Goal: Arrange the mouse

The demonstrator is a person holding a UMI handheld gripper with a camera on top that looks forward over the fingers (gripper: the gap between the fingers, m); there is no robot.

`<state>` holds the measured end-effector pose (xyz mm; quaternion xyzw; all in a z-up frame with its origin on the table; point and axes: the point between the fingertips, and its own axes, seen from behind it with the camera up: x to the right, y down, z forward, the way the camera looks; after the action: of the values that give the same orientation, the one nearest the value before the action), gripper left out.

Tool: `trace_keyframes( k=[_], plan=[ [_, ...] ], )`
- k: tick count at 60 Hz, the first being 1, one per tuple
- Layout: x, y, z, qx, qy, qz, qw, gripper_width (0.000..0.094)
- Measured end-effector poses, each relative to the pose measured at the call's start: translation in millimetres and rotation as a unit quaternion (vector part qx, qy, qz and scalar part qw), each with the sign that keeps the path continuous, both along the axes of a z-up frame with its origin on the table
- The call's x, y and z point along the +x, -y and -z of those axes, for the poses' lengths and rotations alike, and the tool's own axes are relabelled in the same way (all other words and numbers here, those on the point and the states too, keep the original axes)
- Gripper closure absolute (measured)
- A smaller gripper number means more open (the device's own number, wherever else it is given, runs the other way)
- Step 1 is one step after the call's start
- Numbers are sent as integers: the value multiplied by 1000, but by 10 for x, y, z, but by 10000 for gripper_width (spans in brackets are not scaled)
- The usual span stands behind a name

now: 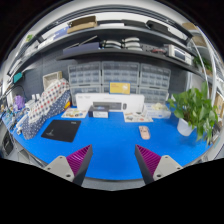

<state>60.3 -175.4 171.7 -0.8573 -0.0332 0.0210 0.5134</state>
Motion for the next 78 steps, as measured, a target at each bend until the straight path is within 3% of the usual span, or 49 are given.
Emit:
trace_keyframes(
  k=[3, 16, 32, 51, 58, 59, 60, 66, 78],
  plan=[
    [105, 38, 398, -8, -4, 7, 1000, 72],
    [720, -52, 1083, -52, 7, 48, 997, 73],
    [1363, -754, 1561, -76, 23, 72, 994, 77],
    [1639, -2117, 1757, -82, 11, 62, 995, 106],
    [1686, -2439, 1833, -91, 9, 60, 994, 177],
    [1686, -2464, 1846, -93, 8, 60, 994, 242],
    [1682, -2483, 1860, -96, 7, 59, 994, 202],
    [1599, -2570, 1875, -98, -6, 52, 994, 463],
    [1598, -2570, 1893, -105, 4, 58, 993, 540]
  ],
)
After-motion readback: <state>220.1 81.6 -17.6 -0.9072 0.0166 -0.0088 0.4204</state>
